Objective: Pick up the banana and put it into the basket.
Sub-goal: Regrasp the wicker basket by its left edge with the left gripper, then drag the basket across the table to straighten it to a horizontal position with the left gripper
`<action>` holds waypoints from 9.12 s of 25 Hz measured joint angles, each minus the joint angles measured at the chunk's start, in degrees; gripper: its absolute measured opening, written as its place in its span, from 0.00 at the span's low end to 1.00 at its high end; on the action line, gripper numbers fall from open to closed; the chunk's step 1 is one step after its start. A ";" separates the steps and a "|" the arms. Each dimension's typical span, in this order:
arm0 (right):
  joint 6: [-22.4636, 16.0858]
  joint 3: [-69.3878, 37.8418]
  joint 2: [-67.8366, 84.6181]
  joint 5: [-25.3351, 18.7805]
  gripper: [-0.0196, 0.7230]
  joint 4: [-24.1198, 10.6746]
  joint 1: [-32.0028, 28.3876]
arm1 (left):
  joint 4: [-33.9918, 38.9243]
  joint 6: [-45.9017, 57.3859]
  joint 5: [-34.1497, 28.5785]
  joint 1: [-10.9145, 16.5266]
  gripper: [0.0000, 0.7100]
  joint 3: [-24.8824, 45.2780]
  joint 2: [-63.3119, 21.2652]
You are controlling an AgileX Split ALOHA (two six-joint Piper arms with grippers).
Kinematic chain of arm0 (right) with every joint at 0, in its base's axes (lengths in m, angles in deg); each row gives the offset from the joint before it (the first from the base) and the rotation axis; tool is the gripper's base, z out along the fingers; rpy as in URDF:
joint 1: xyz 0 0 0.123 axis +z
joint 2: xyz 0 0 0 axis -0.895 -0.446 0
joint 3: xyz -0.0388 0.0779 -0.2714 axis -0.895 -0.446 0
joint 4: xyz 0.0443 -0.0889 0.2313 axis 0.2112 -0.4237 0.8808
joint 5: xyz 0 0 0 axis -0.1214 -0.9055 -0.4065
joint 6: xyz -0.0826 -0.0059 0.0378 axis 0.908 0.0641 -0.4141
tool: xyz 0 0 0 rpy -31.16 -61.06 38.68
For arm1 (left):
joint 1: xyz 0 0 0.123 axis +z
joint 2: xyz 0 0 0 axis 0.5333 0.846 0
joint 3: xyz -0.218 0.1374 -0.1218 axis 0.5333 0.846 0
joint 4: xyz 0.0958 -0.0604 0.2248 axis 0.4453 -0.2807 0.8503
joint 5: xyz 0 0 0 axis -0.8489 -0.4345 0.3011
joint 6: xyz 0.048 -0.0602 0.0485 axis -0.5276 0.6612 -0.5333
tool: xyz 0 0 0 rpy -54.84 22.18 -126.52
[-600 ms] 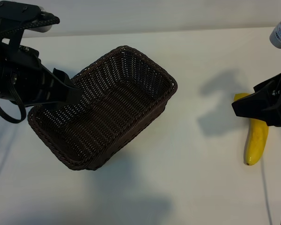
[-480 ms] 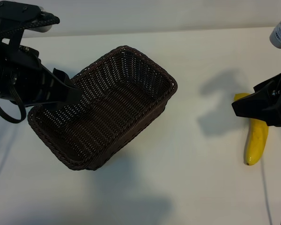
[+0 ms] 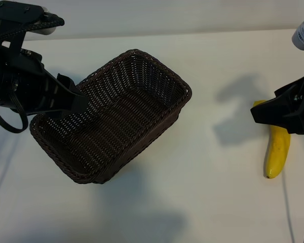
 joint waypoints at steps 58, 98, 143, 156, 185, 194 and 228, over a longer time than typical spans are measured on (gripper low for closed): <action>0.00 0.00 0.00 -0.47 0.81 -0.02 0.00 | 24.12 63.39 -3.10 0.00 0.74 11.07 -0.17; 0.00 0.00 0.00 -2.14 0.81 -0.08 0.00 | 23.26 67.57 28.40 2.35 0.74 22.20 16.67; 0.00 0.06 0.00 -2.31 0.81 -0.13 0.00 | -10.50 17.85 27.16 7.70 0.21 20.89 15.43; 0.00 0.06 0.00 -2.31 0.81 -0.18 0.00 | -19.56 3.94 19.44 12.35 0.21 10.88 15.56; 0.00 0.06 -0.35 -2.26 0.81 -0.18 0.00 | -8.40 9.91 12.31 6.36 0.21 -7.94 35.68; 0.00 0.06 -0.36 -2.20 0.81 -0.18 0.00 | -7.46 9.97 14.55 6.36 0.21 -7.94 35.68; 0.00 0.06 -0.36 -1.82 0.81 -0.26 0.00 | -8.40 8.73 18.25 6.36 0.28 -7.94 38.06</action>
